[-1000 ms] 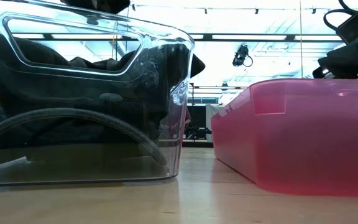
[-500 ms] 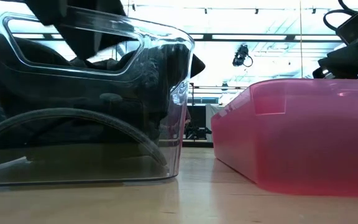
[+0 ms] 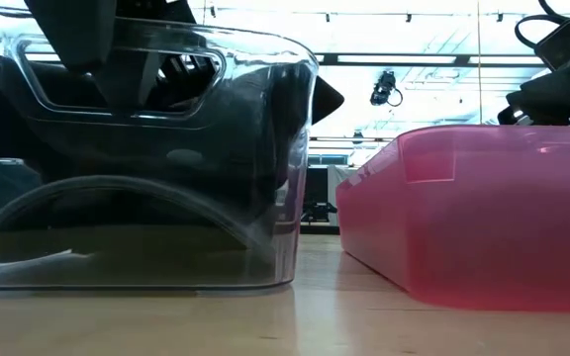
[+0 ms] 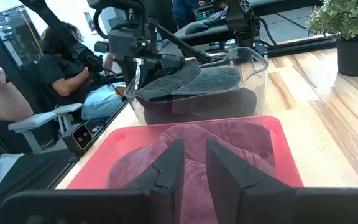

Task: Pick & Place hat
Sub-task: Adjust the transparent bin on the table

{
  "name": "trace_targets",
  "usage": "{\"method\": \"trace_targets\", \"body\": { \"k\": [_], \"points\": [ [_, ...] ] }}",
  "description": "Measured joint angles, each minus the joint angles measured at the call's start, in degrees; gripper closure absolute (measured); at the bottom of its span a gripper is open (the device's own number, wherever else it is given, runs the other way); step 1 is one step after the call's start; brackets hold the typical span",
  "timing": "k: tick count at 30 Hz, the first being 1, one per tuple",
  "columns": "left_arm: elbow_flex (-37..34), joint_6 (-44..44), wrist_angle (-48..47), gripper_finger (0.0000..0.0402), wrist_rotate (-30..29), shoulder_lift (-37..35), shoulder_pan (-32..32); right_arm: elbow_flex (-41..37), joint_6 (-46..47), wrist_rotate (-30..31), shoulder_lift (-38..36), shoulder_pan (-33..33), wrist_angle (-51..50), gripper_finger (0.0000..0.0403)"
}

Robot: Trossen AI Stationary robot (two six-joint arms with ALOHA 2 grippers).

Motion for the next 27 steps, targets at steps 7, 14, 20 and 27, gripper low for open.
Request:
{"method": "trace_targets", "body": {
  "k": [7,14,20,27],
  "points": [
    [-0.1,1.2,-1.9,0.0371,0.2,0.0,0.2,0.0,0.0,0.0,0.0,0.0,0.0,0.0334],
    [-0.1,1.6,-2.3,0.0393,-0.2,0.0,0.3,0.0,0.0,0.0,0.0,0.0,0.1,0.0334],
    [-0.1,-2.1,-1.4,0.0394,-0.2,0.0,0.3,0.0,0.0,0.0,0.0,0.0,0.1,0.0334],
    [-0.2,-5.4,6.7,0.0366,0.2,0.1,0.5,0.0,0.0,0.0,0.0,0.0,0.1,0.0334]
  ]
}}
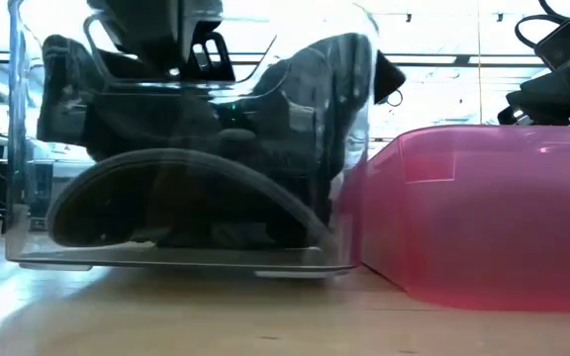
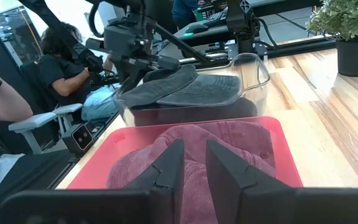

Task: Pick & Place hat
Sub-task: Adjust the transparent bin on the table

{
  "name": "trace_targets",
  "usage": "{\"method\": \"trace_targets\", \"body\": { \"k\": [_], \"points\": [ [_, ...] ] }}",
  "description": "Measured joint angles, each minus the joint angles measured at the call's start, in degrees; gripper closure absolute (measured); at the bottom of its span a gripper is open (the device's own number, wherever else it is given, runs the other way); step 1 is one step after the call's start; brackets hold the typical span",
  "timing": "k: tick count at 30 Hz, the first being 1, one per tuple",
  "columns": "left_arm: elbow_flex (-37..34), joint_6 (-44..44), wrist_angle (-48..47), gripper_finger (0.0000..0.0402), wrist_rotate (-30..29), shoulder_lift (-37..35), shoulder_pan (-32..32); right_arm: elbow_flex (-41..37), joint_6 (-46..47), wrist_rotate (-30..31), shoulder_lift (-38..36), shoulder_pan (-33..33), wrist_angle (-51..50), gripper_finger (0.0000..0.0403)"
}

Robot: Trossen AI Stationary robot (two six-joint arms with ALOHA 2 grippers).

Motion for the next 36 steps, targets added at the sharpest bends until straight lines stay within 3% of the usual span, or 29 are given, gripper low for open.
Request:
{"method": "trace_targets", "body": {
  "k": [11,25,36],
  "points": [
    [0.0,1.5,-0.2,0.0374,0.1,0.0,0.4,0.0,0.0,0.0,0.0,0.0,0.0,0.0334],
    [0.1,3.9,0.1,0.0279,0.0,-0.3,0.5,0.0,0.0,0.0,0.0,0.0,0.0,0.0334],
    [0.2,8.1,0.1,0.0266,3.6,-2.3,2.2,0.0,0.0,0.0,0.0,0.0,-0.1,0.0334]
  ]
}}
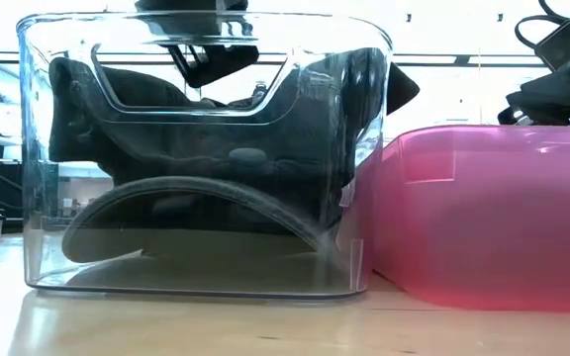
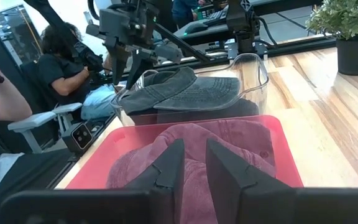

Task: Pick & Place hat
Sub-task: Adjust the transparent bin on the table

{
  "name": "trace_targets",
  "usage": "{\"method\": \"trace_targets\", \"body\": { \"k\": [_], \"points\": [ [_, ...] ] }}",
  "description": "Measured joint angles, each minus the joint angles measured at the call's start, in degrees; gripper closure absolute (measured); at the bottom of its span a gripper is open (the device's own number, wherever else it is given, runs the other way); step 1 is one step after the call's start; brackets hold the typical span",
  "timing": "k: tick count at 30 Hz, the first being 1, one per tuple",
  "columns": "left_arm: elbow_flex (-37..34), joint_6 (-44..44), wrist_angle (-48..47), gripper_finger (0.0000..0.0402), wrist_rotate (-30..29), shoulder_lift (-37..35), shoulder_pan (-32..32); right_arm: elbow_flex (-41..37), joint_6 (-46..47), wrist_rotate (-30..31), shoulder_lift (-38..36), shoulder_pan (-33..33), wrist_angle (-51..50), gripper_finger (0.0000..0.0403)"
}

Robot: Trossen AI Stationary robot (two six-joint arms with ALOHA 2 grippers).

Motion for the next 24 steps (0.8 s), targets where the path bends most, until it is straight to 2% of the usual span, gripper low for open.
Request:
{"method": "trace_targets", "body": {
  "k": [5,15,20,24],
  "points": [
    [0.0,0.4,0.1,0.0266,0.0,-0.1,0.6,0.0,0.0,0.0,0.0,0.0,0.1,0.0334],
    [0.0,3.2,0.2,0.0266,3.7,-0.1,0.5,0.0,0.0,0.0,0.0,0.0,0.1,0.0334],
    [0.0,-2.2,0.2,0.0266,2.8,-0.1,0.7,0.0,0.0,0.0,0.0,0.0,0.1,0.0334],
    [0.0,-3.1,0.2,0.0266,5.1,-0.1,1.2,0.0,0.0,0.0,0.0,0.0,0.1,0.0334]
  ]
}}
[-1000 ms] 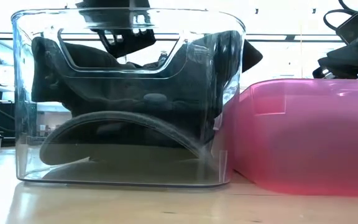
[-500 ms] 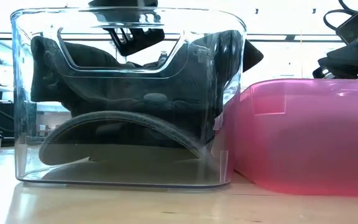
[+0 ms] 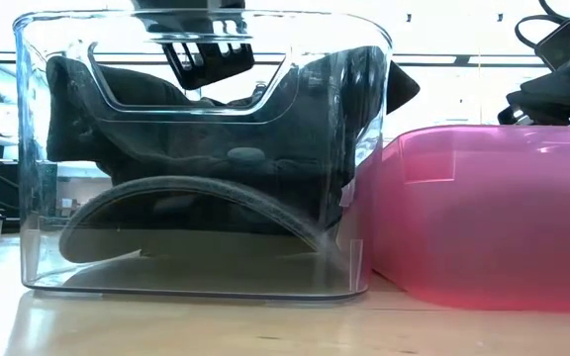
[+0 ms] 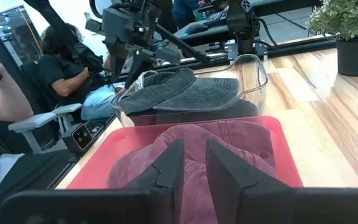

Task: Pick & Place hat
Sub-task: Adjust the transparent bin on the table, then return to Home Position

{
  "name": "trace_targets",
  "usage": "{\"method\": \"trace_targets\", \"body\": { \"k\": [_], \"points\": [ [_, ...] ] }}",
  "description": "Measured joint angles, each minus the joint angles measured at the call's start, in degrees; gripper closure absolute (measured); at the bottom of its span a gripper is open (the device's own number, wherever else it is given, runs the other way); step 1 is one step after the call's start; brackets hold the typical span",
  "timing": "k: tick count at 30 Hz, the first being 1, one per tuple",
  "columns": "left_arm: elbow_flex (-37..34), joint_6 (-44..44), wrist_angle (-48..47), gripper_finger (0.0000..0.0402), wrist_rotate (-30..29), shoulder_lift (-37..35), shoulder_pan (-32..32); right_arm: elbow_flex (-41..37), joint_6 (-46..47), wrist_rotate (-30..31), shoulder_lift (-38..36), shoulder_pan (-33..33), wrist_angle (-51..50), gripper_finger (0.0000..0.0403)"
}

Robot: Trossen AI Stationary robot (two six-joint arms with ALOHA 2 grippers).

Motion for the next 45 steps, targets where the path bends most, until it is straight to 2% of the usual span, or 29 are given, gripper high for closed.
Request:
{"method": "trace_targets", "body": {
  "k": [5,9,13,16,22,24,30,37,45],
  "points": [
    [0.0,-1.7,0.1,0.0266,5.2,0.0,1.2,0.0,0.0,0.0,0.0,0.0,0.0,0.0334],
    [0.0,-2.5,2.6,0.0266,5.4,0.0,2.3,0.0,0.0,0.0,0.0,0.0,0.0,0.0334],
    [0.0,3.0,7.0,0.0266,5.1,-1.6,4.0,0.0,0.0,0.0,0.0,0.0,0.0,0.0334],
    [0.0,7.7,6.2,0.0266,1.3,-4.2,4.7,0.0,0.0,0.0,0.0,0.0,0.1,0.0334],
    [0.0,16.8,-1.4,0.0266,-13.0,-8.7,2.9,0.0,0.0,0.0,0.0,0.0,0.0,0.0334],
    [0.0,18.2,-3.2,0.0266,-16.1,-8.9,2.1,0.0,0.0,0.0,0.0,0.0,0.0,0.0334],
    [-0.6,19.1,-7.1,0.0266,-17.7,-9.2,2.8,0.0,0.0,0.0,0.0,0.0,0.0,0.0334],
    [-7.1,19.7,-5.0,0.0266,-21.4,-13.4,5.5,0.0,0.0,0.0,0.0,0.0,0.0,0.0334],
    [-23.1,21.0,8.0,0.0266,-19.9,-22.2,10.5,0.0,0.0,0.0,0.0,0.0,0.0,0.0334]
  ]
}}
